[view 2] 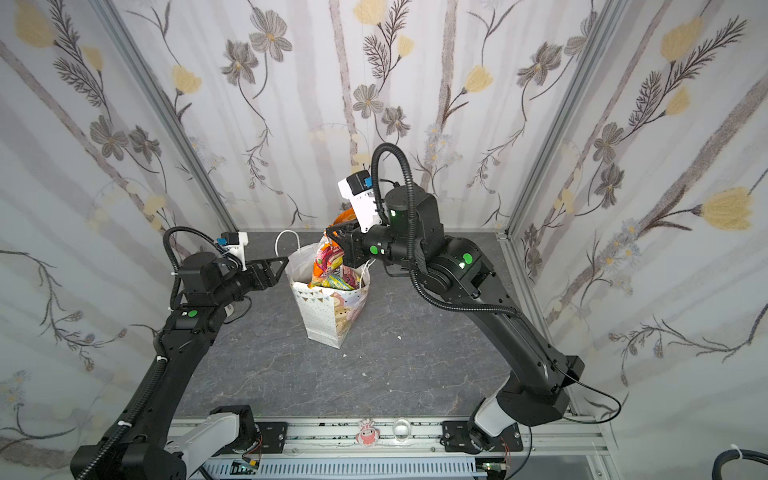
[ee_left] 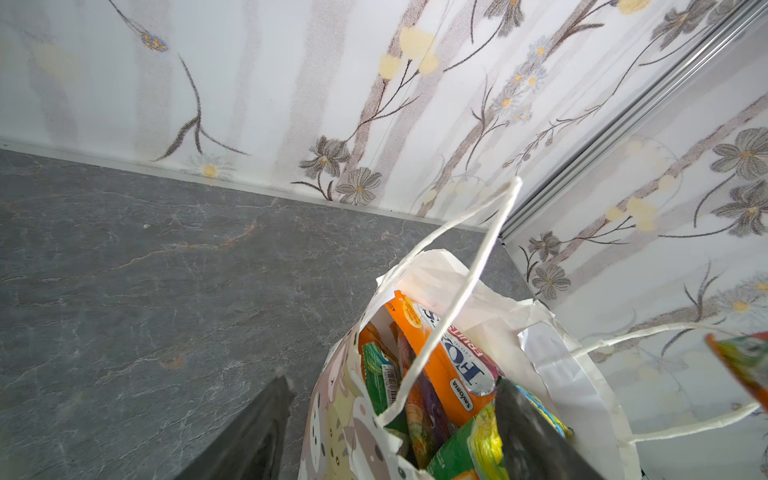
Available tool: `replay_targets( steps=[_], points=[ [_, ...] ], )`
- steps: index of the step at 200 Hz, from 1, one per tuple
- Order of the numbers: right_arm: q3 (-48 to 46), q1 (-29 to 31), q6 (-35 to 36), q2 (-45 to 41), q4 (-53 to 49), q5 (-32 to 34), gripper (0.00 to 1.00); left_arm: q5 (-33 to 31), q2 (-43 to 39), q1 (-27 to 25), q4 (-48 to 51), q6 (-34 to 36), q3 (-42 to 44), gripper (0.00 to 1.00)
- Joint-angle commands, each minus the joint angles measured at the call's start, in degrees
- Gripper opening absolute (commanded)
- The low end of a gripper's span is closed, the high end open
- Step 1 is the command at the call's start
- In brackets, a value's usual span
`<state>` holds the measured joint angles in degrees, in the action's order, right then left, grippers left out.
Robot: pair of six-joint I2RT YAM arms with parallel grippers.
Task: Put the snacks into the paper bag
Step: 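Carry the orange pack with the right gripper over the paper bag, then lower the orange pack into the bag and open the right gripper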
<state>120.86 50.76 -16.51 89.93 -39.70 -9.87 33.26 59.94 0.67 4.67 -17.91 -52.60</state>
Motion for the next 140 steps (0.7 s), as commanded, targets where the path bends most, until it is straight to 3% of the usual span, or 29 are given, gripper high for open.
replay_targets(
  steps=[1,47,140],
  points=[
    [0.8,0.4,1.5,1.1,1.1,5.6,0.0,1.1,0.1,0.0,-2.6,-0.3,0.1,0.77],
    [0.9,0.9,0.3,6.0,3.0,11.4,0.0,0.1,-0.1,0.0,-2.1,-0.1,0.0,0.78],
    [4.0,2.5,0.4,14.2,8.3,14.4,0.0,-1.9,-0.3,0.0,-1.1,0.3,-0.2,0.81]
  ],
)
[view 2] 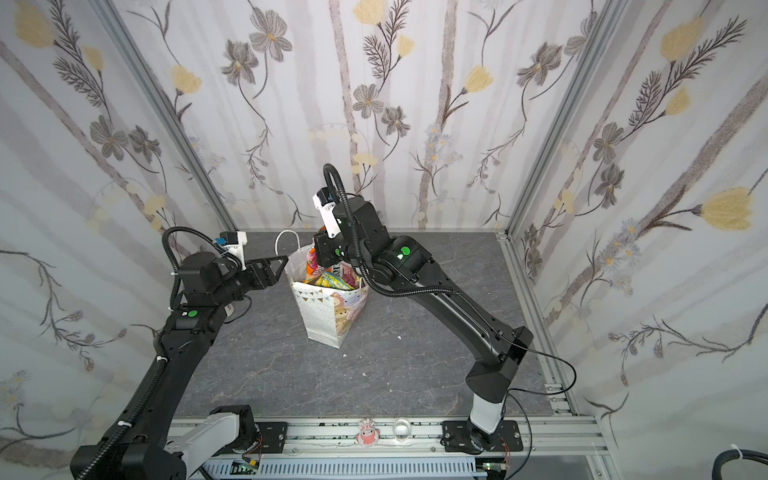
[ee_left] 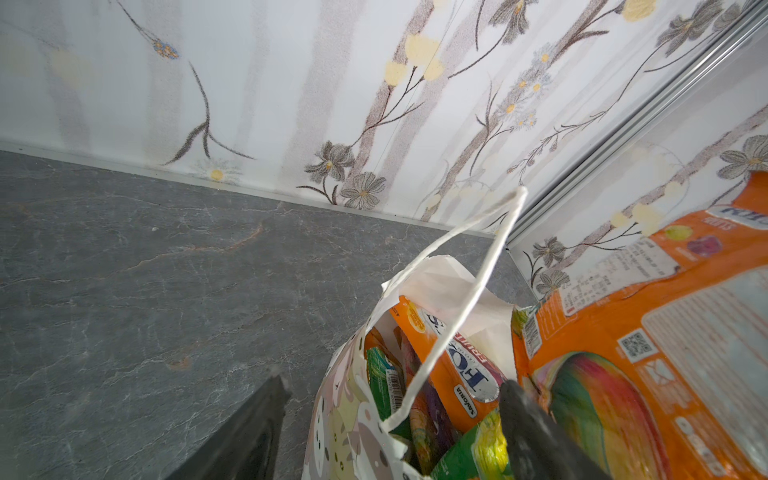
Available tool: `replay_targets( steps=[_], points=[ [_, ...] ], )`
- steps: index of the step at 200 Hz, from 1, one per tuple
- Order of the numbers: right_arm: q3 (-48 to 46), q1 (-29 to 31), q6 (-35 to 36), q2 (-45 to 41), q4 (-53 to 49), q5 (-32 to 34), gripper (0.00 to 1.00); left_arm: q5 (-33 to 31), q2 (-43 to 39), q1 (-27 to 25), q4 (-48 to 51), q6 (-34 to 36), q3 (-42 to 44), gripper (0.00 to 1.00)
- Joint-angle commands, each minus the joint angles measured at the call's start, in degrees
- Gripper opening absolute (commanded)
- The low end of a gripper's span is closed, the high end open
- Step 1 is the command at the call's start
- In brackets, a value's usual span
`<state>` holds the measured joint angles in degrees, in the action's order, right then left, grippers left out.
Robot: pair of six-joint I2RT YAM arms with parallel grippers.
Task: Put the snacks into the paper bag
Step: 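Lower the orange pack into the bag and open the right gripper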
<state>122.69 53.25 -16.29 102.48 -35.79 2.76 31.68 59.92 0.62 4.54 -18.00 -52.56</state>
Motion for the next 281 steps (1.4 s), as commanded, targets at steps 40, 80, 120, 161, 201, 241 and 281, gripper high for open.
replay_targets(
  steps=[40,80,120,161,201,241,281],
  points=[
    [4.5,0.0,0.4,4.7,5.2,2.2,0.0,-0.2,-0.2,0.1,-1.1,0.2,-0.2,0.82],
    [7.0,-0.8,0.3,6.9,5.3,1.9,0.0,-0.2,-0.2,0.1,-1.0,0.2,-0.2,0.82],
    [7.0,-0.9,0.3,8.1,4.8,2.1,0.0,-0.3,-0.2,0.1,-1.0,0.2,-0.1,0.82],
    [7.0,-0.9,0.0,8.4,4.3,2.3,0.0,-0.4,-0.3,0.1,-0.9,0.3,-0.1,0.83],
    [7.0,-0.8,-0.2,9.6,4.1,1.8,0.0,-0.2,-0.2,0.1,-0.9,0.3,-0.2,0.83],
    [7.0,-0.8,0.3,10.3,4.2,3.2,0.0,-0.2,-0.4,0.1,-0.9,0.3,-0.1,0.83],
    [7.0,-0.8,0.1,11.2,4.7,2.2,0.0,-0.4,-0.4,0.1,-0.8,0.4,-0.2,0.83]
  ],
)
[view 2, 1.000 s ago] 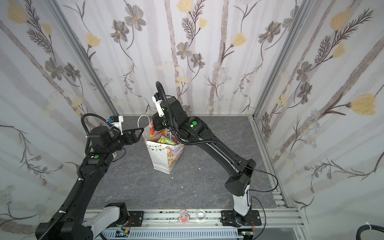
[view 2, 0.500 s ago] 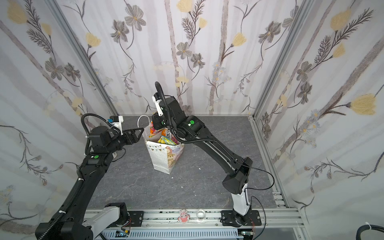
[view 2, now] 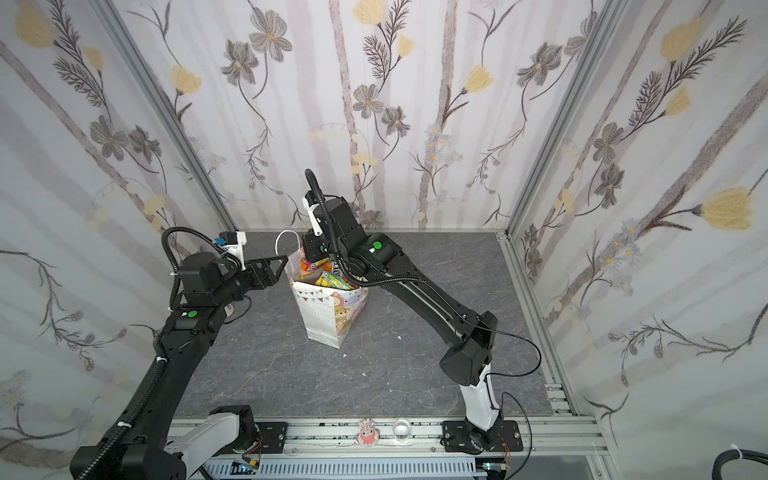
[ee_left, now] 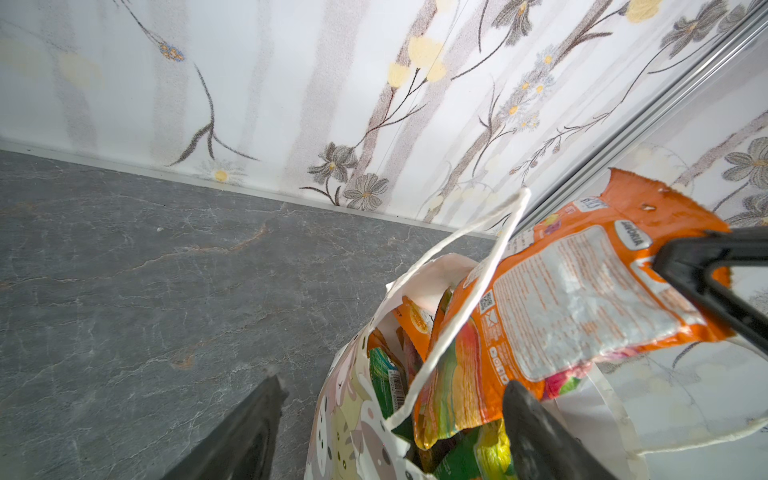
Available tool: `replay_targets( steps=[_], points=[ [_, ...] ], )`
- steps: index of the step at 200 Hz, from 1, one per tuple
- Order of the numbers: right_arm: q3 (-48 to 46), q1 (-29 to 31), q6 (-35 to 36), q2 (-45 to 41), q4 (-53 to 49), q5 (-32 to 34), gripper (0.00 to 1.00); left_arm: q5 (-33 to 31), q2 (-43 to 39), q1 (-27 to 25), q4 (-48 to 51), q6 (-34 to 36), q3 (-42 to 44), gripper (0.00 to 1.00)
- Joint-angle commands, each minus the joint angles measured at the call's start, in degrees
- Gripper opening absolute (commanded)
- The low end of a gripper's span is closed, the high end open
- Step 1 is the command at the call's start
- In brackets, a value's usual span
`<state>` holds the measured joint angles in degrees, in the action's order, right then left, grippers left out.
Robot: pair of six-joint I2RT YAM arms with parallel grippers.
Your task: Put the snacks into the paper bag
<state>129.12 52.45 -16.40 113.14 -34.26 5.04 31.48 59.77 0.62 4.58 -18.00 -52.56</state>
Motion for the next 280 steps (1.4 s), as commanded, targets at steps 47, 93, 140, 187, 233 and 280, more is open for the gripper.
replay_targets(
  steps=[47,93,140,187,233,280],
  points=[
    [0.4,0.1,0.1,1.4,-2.6,-2.2,0.0,-0.4,-0.3,0.1,-0.6,0.5,-0.3,0.83],
    [0.4,0.6,1.8,1.1,-9.1,0.9,0.08,-0.5,-0.6,0.1,-0.7,0.6,-0.3,0.83],
    [0.4,1.1,2.8,-2.4,-9.8,3.8,0.48,-1.2,-0.9,0.1,0.0,1.1,-0.5,0.83],
    [-0.3,2.8,2.4,-9.3,-12.2,7.2,0.5,-5.6,-2.2,0.1,3.2,3.6,-2.1,0.83],
    [-22.5,2.9,-2.4,-27.1,-3.0,11.9,0.51,-12.5,-3.3,-1.7,11.9,7.0,-8.9,0.8],
    [-55.8,2.7,-10.2,-46.3,19.9,12.7,0.6,-22.8,0.0,-20.0,22.2,8.2,-18.7,0.78]
  ],
)
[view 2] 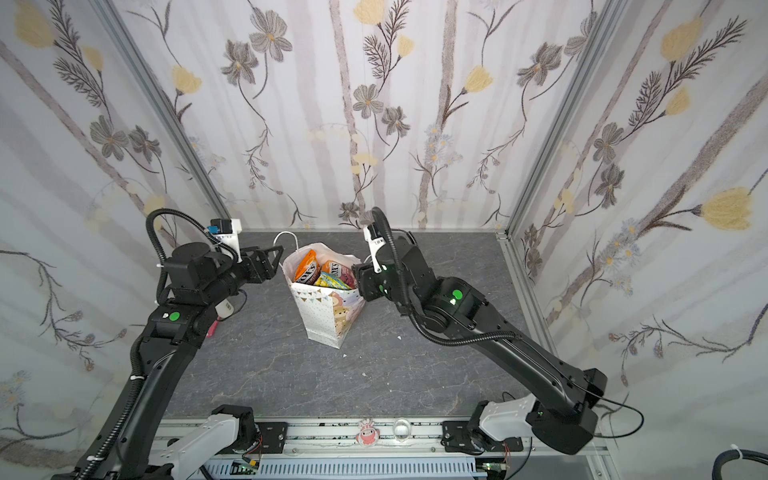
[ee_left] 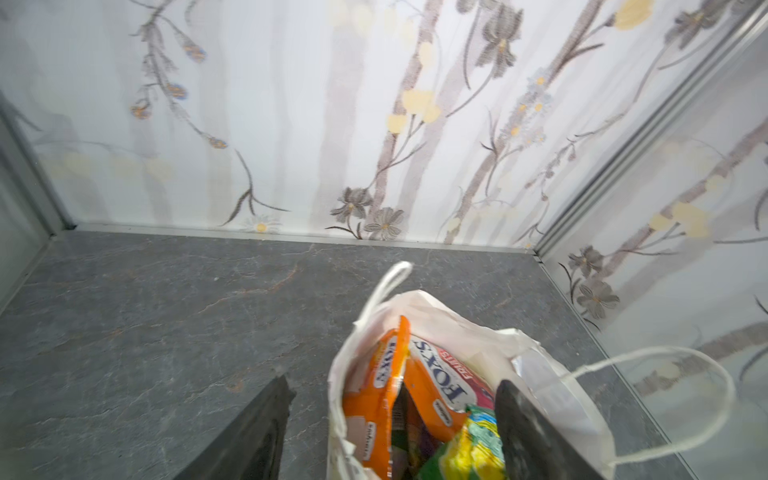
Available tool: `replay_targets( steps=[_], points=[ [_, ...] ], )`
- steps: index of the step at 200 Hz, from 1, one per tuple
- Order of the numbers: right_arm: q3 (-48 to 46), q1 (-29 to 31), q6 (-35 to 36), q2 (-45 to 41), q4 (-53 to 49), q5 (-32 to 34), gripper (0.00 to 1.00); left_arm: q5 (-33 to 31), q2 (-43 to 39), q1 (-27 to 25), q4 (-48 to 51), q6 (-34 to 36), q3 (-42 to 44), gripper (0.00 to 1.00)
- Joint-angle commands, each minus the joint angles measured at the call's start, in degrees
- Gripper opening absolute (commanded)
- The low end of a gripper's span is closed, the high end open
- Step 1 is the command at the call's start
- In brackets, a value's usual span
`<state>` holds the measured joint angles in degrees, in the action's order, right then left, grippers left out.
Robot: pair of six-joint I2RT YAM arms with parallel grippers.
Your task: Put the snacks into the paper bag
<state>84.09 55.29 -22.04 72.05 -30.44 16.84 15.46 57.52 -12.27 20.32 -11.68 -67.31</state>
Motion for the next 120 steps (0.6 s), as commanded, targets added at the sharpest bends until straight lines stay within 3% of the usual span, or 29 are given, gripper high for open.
replay_targets(
  steps=[1,73,95,120],
  points=[
    [-11.2,-0.1,-4.5,-5.4,16.5,0.8,0.6,-6.8,2.4,-7.4,6.7,1.9,-4.0,0.77],
    [-14.6,-2.2,-3.8,-1.5,21.6,-3.9,0.57,-11.4,14.4,-15.2,11.4,2.6,-9.5,0.74],
    [-15.0,-3.1,-4.0,-0.3,23.5,-5.9,0.48,-14.6,17.5,-15.4,12.0,2.3,-10.3,0.74],
    [-15.4,-4.0,-4.5,0.9,24.3,-7.5,0.23,-17.7,20.7,-15.4,14.3,2.6,-12.6,0.74]
  ],
)
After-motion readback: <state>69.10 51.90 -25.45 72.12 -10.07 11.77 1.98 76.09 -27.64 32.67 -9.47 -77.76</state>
